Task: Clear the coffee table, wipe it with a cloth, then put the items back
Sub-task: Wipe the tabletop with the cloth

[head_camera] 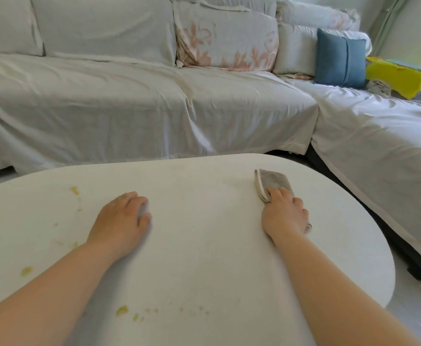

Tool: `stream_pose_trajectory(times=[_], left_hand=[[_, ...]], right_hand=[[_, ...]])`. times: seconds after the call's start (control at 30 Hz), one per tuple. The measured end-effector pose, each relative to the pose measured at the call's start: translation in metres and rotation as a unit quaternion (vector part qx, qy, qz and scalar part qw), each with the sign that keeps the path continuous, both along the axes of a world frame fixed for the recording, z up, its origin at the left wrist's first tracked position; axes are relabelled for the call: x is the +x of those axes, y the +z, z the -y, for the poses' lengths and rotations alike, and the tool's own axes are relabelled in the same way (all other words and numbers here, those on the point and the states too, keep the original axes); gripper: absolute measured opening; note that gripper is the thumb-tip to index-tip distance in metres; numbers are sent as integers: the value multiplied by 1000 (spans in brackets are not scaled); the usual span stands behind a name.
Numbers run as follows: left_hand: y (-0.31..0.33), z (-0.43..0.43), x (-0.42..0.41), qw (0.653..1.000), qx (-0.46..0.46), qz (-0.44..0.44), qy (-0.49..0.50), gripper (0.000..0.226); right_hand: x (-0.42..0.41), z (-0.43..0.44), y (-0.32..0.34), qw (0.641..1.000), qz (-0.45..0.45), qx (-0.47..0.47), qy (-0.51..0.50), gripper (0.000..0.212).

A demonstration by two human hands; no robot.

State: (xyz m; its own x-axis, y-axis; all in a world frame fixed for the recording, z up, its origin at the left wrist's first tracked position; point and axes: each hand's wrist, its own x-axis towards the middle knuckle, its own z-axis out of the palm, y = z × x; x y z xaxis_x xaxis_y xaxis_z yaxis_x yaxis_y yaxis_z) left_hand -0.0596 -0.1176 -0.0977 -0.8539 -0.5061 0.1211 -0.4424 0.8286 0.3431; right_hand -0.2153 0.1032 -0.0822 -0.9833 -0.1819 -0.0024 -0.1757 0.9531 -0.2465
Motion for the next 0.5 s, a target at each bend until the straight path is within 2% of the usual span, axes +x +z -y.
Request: stream_pose_trajectory(times=[0.07, 0.13, 0.23, 0.3, 0.37, 0.43, 0.5], left_hand=[[-7, 1, 0, 1000, -15, -3, 0, 42], [-11, 2, -1, 1000, -21, -7, 5, 44], [-13, 4, -2, 999, -27, -18, 7, 44], [-14, 4, -1, 999, -31, -24, 6, 45], [-15, 3, -2, 999, -25, -28, 6, 45], [-15, 3, -1, 999, -25, -30, 4, 45], [-16, 3, -1, 999, -26, -30, 5, 44]], right_hand=[[-2, 28, 4, 999, 9, 21, -32, 49], [-2, 59, 3, 1000, 7, 28, -9, 48], [13, 109, -5, 989, -14, 0, 146, 51], [25, 132, -12, 964, -28, -30, 263, 50], [21, 135, -15, 943, -37, -41, 329, 47], [0, 123, -12, 942, -33, -32, 333, 45], [-26, 101, -8, 961, -26, -22, 275, 44]])
